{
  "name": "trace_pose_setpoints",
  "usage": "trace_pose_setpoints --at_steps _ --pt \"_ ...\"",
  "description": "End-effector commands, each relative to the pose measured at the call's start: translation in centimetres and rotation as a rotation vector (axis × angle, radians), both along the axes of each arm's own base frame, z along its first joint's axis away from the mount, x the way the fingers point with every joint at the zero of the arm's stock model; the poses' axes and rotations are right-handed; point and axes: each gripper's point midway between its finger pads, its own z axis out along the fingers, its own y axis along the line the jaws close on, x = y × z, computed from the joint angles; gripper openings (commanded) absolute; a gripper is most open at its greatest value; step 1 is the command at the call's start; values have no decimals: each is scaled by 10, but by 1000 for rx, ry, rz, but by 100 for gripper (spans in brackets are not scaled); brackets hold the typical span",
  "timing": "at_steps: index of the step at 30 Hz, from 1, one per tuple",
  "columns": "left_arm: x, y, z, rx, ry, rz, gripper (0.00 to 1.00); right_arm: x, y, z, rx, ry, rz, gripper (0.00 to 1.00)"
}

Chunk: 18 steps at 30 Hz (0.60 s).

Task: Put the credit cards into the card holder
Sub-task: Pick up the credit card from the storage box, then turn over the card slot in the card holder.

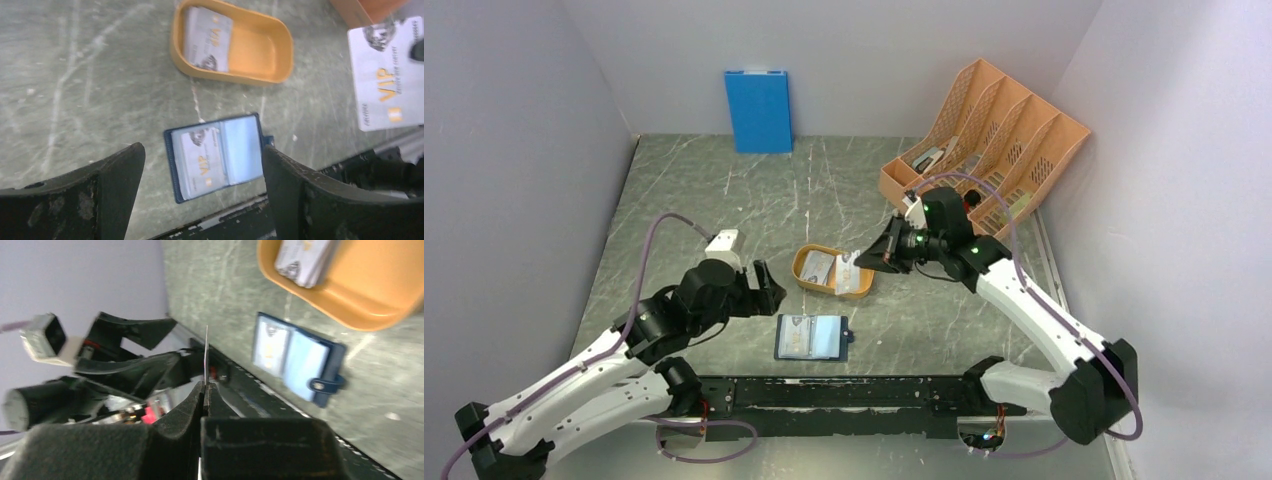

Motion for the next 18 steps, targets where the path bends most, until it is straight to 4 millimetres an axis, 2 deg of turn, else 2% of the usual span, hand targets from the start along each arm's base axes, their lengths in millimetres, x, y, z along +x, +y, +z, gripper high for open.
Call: trace_pose_setpoints --at_steps 1,4,10,14,18 --pt "-20 -42 -3 -85 21 -232 92 -23 -41 -42 -229 -124 29 0" --pt "-28 -60 -13 -69 39 -289 88 -42 -51 -65 -243 -134 54 0" --pt "-38 -100 -35 9 73 -354 82 -70 -49 -88 -206 -157 135 0" --pt "-34 -112 -59 43 118 -341 80 -85 -45 -106 -231 -129 182 0" --pt "-31 -115 -84 108 161 -322 78 -95 -45 -120 -236 -104 197 0"
